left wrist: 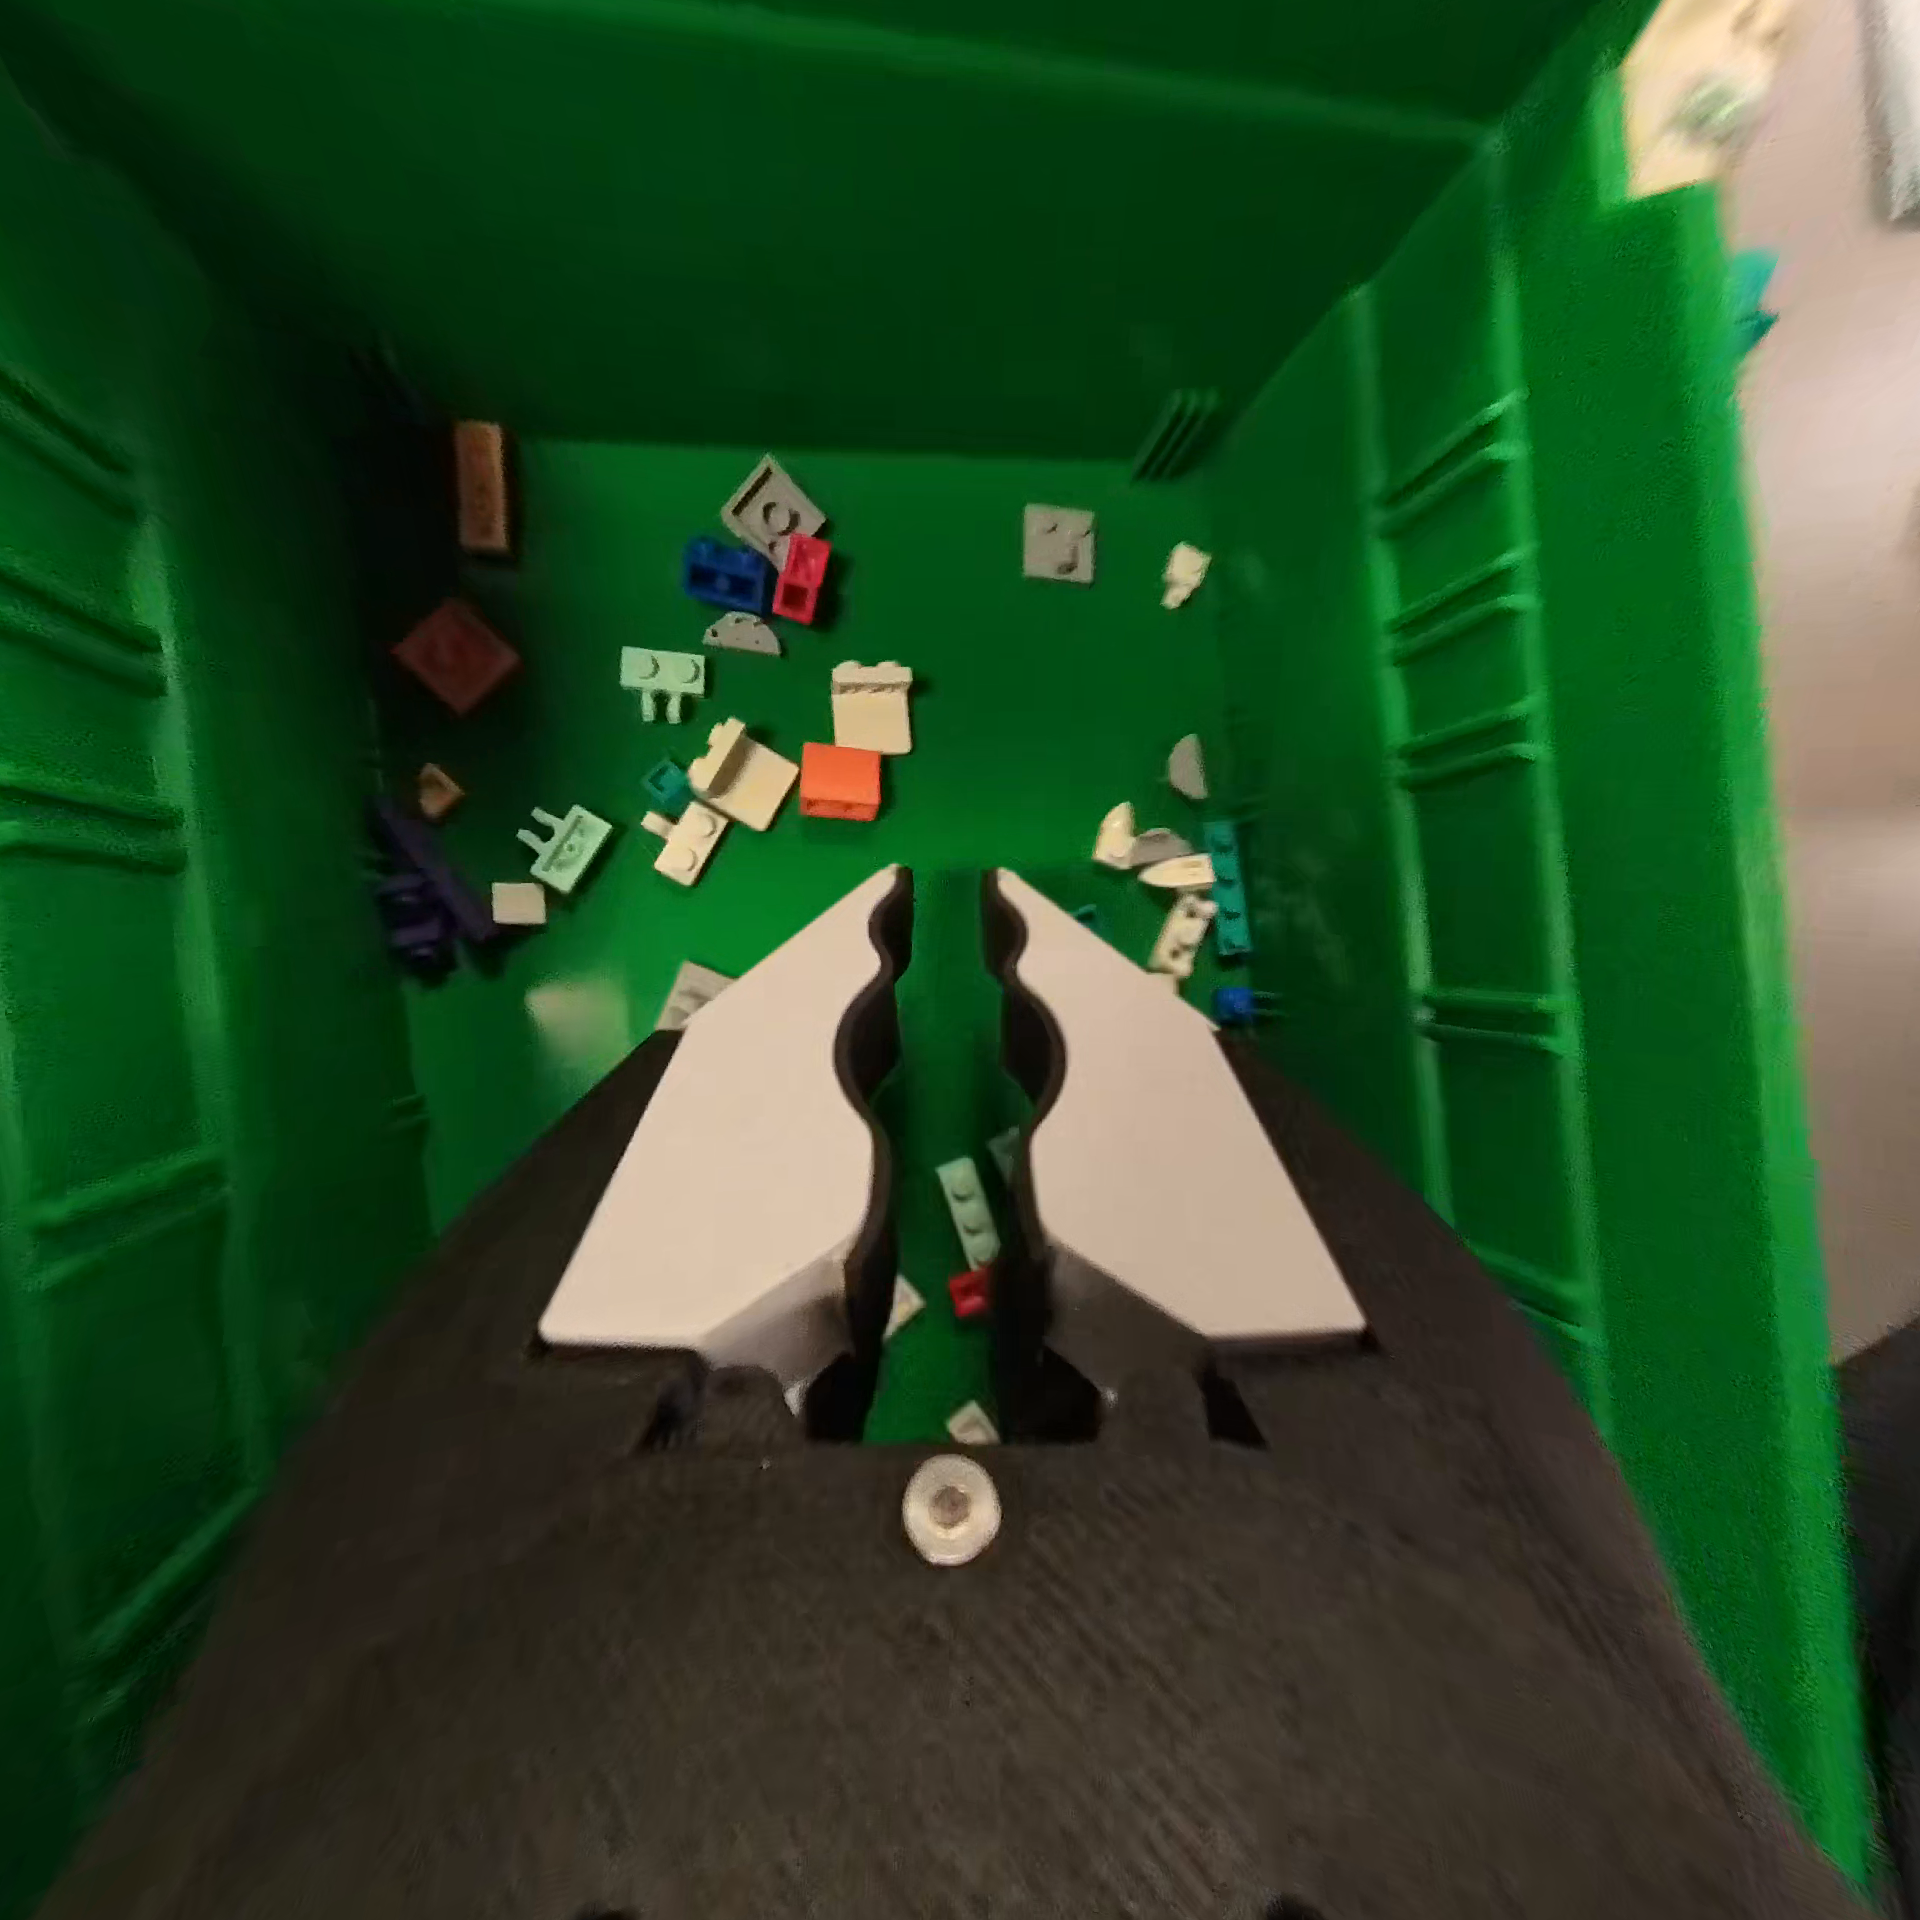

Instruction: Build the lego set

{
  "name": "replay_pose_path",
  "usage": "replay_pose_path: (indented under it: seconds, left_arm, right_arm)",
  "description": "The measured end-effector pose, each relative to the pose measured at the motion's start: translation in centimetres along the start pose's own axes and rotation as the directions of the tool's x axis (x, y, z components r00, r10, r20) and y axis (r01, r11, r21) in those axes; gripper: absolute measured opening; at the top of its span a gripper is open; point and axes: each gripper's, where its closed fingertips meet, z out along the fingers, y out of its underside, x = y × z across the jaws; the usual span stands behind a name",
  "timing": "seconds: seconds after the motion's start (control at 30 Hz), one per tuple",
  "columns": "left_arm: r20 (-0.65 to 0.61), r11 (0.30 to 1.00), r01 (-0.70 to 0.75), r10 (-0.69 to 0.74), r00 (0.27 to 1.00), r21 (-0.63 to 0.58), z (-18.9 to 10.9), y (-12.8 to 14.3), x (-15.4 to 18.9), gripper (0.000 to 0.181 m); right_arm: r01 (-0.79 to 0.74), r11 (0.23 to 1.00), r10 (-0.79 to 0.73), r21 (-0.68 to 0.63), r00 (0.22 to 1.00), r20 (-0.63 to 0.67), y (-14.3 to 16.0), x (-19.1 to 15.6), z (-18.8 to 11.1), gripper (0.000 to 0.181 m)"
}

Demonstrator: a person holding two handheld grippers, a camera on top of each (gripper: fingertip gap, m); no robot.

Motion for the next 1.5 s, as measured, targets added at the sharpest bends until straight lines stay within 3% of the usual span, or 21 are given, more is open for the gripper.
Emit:
replay_pose_path:
  seconds: [0.13, 0.27, 0.37, 0.47, 0.57, 0.67, 0.77, 0.83, 0.87, 0.93, 1.03, 1.1, 1.17, 1.3, 1.5]
  left_arm:
    - [0.05, 0.997, -0.02, 0.024, 0.998, -0.075, 1.7, 0.7, -1.5, 0.027]
    - [0.057, 0.999, -0.011, 0.014, 0.998, -0.046, 2.3, -0.1, -1.9, 0.042]
    - [0.094, 0.998, -0.053, 0.057, 0.994, -0.041, 2.6, -0.5, -2.4, 0.037]
    - [0.098, 0.995, -0.093, 0.097, 0.99, -0.043, 2.8, -0.5, -2.2, 0.016]
    - [0.096, 0.987, -0.156, 0.159, 0.983, -0.04, 2.7, -0.4, -2.0, 0.015]
    - [0.166, 0.963, -0.253, 0.236, 0.958, 0.091, 0.8, -2.1, -1.4, 0.015]
    - [0.293, 0.838, -0.447, 0.363, 0.885, 0.313, -4.6, -5.6, 1.5, 0.015]
    - [0.274, 0.71, -0.539, 0.464, 0.842, 0.454, -8.1, -7.3, 6.3, 0.015]
    - [0.248, 0.647, -0.561, 0.514, 0.821, 0.517, -9.6, -7.9, 9.0, 0.015]
    - [0.252, 0.515, -0.61, 0.602, 0.757, 0.602, -12.1, -8.7, 14.0, 0.014]
    - [0.37, 0.328, -0.734, 0.699, 0.612, 0.594, -13.4, -9.1, 19.7, 0.015]
    - [0.449, 0.227, -0.802, 0.73, 0.516, 0.553, -13.3, -9.1, 22.5, 0.015]
    - [0.483, 0.158, -0.835, 0.753, 0.447, 0.527, -13.0, -8.7, 24.8, 0.015]
    - [0.536, 0.078, -0.876, 0.764, 0.36, 0.477, -12.8, -8.4, 26.5, 0.015]
    - [0.582, -0.008, -0.92, 0.776, 0.241, 0.392, -11.7, -7.8, 27.4, 0.015]
  right_arm:
    - [0.059, 0.998, -0.059, -0.009, 0.998, -0.003, -0.1, -0.3, 0.0, 0.037]
    - [0.072, 0.997, -0.072, -0.024, 0.997, -0.003, 0.2, -0.4, 0.2, 0.038]
    - [0.074, 0.997, -0.074, -0.037, 0.997, 0.002, 0.5, -0.4, 0.3, 0.037]
    - [0.079, 0.996, -0.078, -0.035, 0.997, 0.008, 0.4, -0.6, 0.3, 0.037]
    - [0.087, 0.996, -0.086, -0.023, 0.996, 0.02, 0.2, -0.8, 0.4, 0.038]
    - [0.113, 0.993, -0.114, 0.014, 0.99, 0.083, -1.6, -1.9, 0.6, 0.038]
    - [0.031, 0.993, -0.063, 0.115, 0.957, 0.284, -8.0, -6.1, 0.4, 0.037]
    - [-0.182, 0.978, 0.108, 0.099, 0.855, 0.507, -13.3, -10.6, 0.0, 0.028]
    - [-0.319, 0.947, 0.23, 0.024, 0.732, 0.641, -16.1, -13.4, -0.7, 0.016]
    - [-0.532, 0.825, 0.426, -0.19, 0.365, 0.828, -22.1, -18.1, -2.4, 0.009]
    - [-0.55, 0.636, 0.575, -0.541, -0.13, 0.808, -28.1, -23.0, -4.2, 0.009]
    - [-0.484, 0.605, 0.552, -0.632, -0.317, 0.771, -30.5, -25.1, -5.8, 0.009]
    - [-0.401, 0.623, 0.539, -0.672, -0.402, 0.74, -31.3, -26.8, -7.2, 0.006]
    - [-0.36, 0.62, 0.542, -0.698, -0.447, 0.712, -31.3, -27.6, -7.9, 0.005]
    - [-0.371, 0.634, 0.539, -0.678, -0.418, 0.732, -30.7, -27.0, -8.0, 0.008]
